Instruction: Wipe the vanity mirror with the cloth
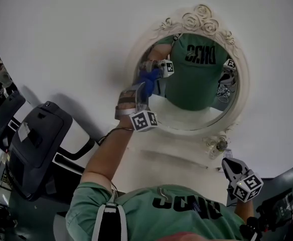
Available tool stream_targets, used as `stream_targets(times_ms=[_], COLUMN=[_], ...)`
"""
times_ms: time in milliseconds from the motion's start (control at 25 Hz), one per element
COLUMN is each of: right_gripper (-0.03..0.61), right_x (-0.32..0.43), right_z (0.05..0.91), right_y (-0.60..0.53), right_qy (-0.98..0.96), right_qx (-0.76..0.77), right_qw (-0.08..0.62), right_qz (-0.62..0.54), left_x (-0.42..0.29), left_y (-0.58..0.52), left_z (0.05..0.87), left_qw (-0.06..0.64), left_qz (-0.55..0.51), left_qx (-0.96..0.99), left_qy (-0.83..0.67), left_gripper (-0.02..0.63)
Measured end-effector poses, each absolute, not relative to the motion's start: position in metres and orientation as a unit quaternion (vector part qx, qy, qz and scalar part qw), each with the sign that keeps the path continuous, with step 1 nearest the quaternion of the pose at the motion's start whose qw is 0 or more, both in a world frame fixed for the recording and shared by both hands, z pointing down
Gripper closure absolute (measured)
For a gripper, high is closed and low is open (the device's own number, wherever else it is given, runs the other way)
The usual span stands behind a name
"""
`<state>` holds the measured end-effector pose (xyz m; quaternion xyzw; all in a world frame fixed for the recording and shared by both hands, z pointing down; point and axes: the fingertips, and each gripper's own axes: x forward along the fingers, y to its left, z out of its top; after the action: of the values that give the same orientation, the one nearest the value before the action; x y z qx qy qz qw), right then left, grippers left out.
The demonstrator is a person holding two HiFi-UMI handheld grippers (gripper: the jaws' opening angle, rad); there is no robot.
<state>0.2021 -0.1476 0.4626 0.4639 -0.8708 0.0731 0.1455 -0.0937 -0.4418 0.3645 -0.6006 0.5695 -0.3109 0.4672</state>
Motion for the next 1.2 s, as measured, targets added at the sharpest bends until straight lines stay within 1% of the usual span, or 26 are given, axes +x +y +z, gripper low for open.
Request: stream_targets(times_ms=[160, 480, 600, 880, 1000, 1200], right_gripper=[0.566, 0.567, 0.567, 0.566, 0.566, 0.566], right_x=[0.193, 0.196, 0.2, 0.211, 0.226, 0.254], right_z=[0.464, 0.462, 0.464, 0.471, 0.473, 0.476], right_y=[-0.155, -0.156, -0.154, -0.146, -0.137, -0.117], right_qy=[-0.874, -0.87, -0.868, -0.863, -0.855, -0.838], right_qx=[0.456, 0.462, 0.465, 0.473, 0.488, 0.516], right_qw=[0.152, 0.158, 0.158, 0.156, 0.154, 0.149], right_qz=[0.073, 0.072, 0.076, 0.082, 0.089, 0.097], left_x=[-0.117, -0.116, -0.102, -0.003, 0.052, 0.157], left_y=[-0.461, -0.468, -0.465, -0.438, -0.422, -0.391], left_z=[0.381, 0.384, 0.383, 0.372, 0.363, 0.359], left_qw=[0.455, 0.437, 0.441, 0.476, 0.494, 0.542], left_qz=[-0.335, -0.322, -0.32, -0.283, -0.256, -0.23], left_qx=[-0.588, -0.603, -0.608, -0.644, -0.662, -0.674], left_qy=[0.579, 0.585, 0.577, 0.528, 0.503, 0.446], left_gripper=[0.561, 0.563, 0.563, 0.563, 0.563, 0.563])
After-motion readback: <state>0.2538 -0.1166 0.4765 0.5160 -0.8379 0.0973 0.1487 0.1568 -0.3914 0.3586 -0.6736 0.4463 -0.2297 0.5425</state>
